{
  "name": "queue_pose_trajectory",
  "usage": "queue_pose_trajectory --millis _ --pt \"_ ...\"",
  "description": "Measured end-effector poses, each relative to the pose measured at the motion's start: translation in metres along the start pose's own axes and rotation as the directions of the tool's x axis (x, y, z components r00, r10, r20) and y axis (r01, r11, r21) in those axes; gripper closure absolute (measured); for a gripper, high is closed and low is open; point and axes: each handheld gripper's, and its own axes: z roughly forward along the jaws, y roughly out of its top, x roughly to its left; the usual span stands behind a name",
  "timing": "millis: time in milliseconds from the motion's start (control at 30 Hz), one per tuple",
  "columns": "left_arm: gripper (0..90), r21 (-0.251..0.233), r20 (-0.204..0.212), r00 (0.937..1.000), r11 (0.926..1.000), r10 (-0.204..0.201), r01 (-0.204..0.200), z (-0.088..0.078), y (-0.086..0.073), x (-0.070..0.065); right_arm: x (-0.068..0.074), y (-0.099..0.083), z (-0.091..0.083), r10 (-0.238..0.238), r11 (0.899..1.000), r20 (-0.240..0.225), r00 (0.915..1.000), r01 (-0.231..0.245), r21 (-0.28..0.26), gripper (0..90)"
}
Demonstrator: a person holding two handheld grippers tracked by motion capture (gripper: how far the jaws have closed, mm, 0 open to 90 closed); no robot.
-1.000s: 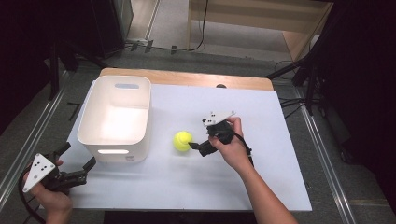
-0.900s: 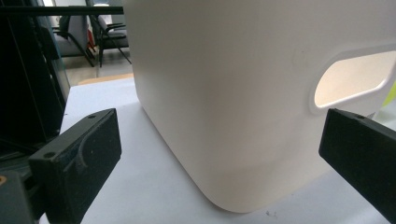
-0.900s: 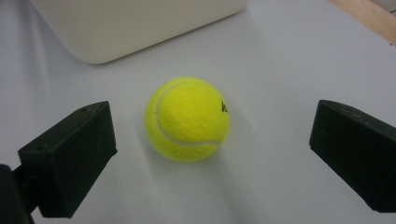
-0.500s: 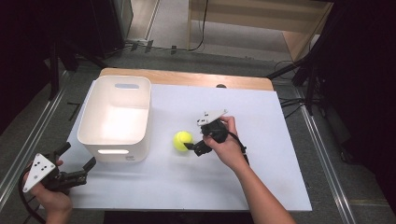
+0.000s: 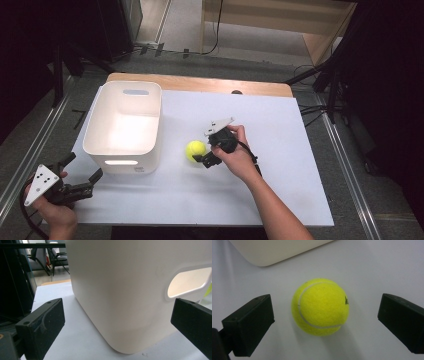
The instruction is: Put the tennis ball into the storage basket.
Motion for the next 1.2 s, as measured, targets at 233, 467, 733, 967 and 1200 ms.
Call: queue_pose_trajectory --millis 233,467,733,967,1200 --pt "0.0 -0.001 0.001 1.0000 1.0000 0.001 -0.001 0.000 0.000 0.000 0.002 0.002 0.009 -0.008 0.999 -0.001 1.0000 0.008 0.031 4.5" --pt "0.0 -0.001 0.003 1.0000 1.0000 0.001 -0.001 0.000 0.000 0.000 0.004 0.002 0.016 -0.008 0.998 -0.006 0.9999 0.008 0.061 6.1" --pt "0.0 -0.001 0.004 1.0000 1.0000 0.001 -0.001 0.000 0.000 0.001 0.006 0.002 0.023 -0.006 0.997 -0.017 0.9998 0.007 0.080 12.3" --pt "0.0 -0.001 0.005 1.0000 1.0000 0.000 0.000 0.000 0.000 0.001 0.007 0.002 0.028 -0.002 0.995 -0.005 1.0000 0.003 0.098 16.2" --pt "0.0 -0.001 0.006 1.0000 1.0000 -0.001 0.001 0.000 0.000 0.001 0.007 0.001 0.030 0.016 0.993 0.021 0.9997 -0.018 0.116 19.0"
